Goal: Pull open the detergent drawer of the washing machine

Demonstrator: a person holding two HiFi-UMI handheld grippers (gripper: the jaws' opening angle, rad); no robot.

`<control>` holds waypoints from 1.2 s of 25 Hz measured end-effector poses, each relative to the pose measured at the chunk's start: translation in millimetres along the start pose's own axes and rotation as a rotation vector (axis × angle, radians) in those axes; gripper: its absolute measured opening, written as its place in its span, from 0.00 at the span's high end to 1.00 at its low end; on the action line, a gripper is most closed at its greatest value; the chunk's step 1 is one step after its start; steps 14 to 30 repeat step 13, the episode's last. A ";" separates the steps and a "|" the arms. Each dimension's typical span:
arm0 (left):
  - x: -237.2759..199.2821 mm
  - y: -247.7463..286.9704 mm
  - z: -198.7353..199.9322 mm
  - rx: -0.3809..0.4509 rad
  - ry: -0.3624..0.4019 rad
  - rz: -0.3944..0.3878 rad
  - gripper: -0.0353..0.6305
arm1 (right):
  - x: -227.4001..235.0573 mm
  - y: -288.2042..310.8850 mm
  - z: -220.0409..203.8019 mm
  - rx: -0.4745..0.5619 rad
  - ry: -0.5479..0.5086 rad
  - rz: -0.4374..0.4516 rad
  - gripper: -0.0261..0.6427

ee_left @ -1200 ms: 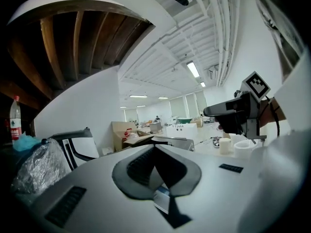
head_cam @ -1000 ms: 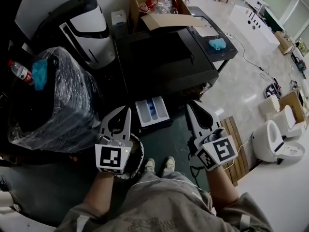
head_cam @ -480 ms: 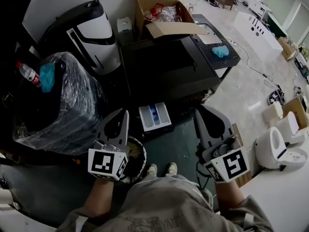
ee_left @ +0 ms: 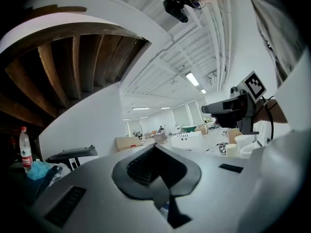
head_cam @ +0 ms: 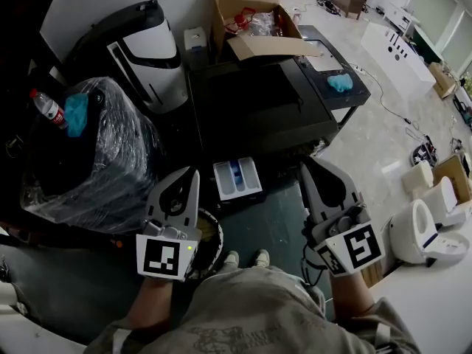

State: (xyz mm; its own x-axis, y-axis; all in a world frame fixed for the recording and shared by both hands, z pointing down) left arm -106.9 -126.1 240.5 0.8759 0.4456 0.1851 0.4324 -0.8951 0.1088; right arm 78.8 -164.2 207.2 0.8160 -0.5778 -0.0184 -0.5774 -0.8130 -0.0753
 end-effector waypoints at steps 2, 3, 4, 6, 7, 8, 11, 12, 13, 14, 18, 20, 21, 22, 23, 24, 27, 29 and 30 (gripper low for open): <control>0.2 -0.3 -0.4 -0.005 0.006 0.004 0.92 | 0.1 0.7 -0.8 -0.006 0.000 0.002 0.90; 0.2 -0.4 -0.6 -0.007 0.006 0.005 0.92 | 0.1 1.2 -0.8 -0.008 -0.001 0.004 0.90; 0.4 -0.1 -0.6 -0.008 0.006 0.005 0.92 | 0.4 1.7 -0.7 -0.009 -0.002 0.005 0.90; 1.4 0.7 -0.4 -0.011 0.008 0.005 0.92 | 1.9 2.3 -0.2 -0.012 -0.008 0.007 0.90; 2.3 1.1 -0.6 -0.014 0.008 0.005 0.92 | 2.7 2.1 -0.2 -0.012 -0.011 0.007 0.90; 3.3 1.2 -0.8 -0.016 0.009 0.005 0.92 | 3.5 1.7 -0.3 -0.013 -0.013 0.007 0.90; 6.1 1.5 -0.7 -0.019 0.013 0.005 0.92 | 5.8 -0.1 -1.0 -0.017 -0.017 0.006 0.90; 6.8 1.6 -0.3 -0.019 0.013 0.005 0.92 | 6.7 -0.6 -1.2 -0.019 -0.018 0.005 0.90; 7.5 1.7 0.1 -0.018 0.013 0.006 0.92 | 7.5 -1.0 -1.3 -0.020 -0.019 0.005 0.90; 7.5 1.7 0.1 -0.018 0.013 0.006 0.92 | 7.5 -1.0 -1.3 -0.020 -0.019 0.005 0.90; 7.5 1.7 0.1 -0.018 0.013 0.006 0.92 | 7.5 -1.0 -1.3 -0.020 -0.019 0.005 0.90; 7.5 1.7 0.1 -0.018 0.013 0.006 0.92 | 7.5 -1.0 -1.3 -0.020 -0.019 0.005 0.90; 7.5 1.7 0.1 -0.018 0.013 0.006 0.92 | 7.5 -1.0 -1.3 -0.020 -0.019 0.005 0.90; 7.5 1.7 0.1 -0.018 0.013 0.006 0.92 | 7.5 -1.0 -1.3 -0.020 -0.019 0.005 0.90; 7.5 1.7 0.1 -0.018 0.013 0.006 0.92 | 7.5 -1.0 -1.3 -0.020 -0.019 0.005 0.90; 7.5 1.7 0.1 -0.018 0.013 0.006 0.92 | 7.5 -1.0 -1.3 -0.020 -0.019 0.005 0.90; 7.5 1.7 0.1 -0.018 0.013 0.006 0.92 | 7.5 -1.0 -1.3 -0.020 -0.019 0.005 0.90; 7.5 1.7 0.1 -0.018 0.013 0.006 0.92 | 7.5 -1.0 -1.3 -0.020 -0.019 0.005 0.90; 7.5 1.7 0.1 -0.018 0.013 0.006 0.92 | 7.5 -1.0 -1.3 -0.020 -0.019 0.005 0.90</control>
Point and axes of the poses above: the fingertips, and each gripper's own axes: y forward along the fingers, x to its right, z out of its top, the point moved 1 cm from there along -y, backward along the fingers, and after that the axes turned 13 degrees about -z, right-handed, at the moved point
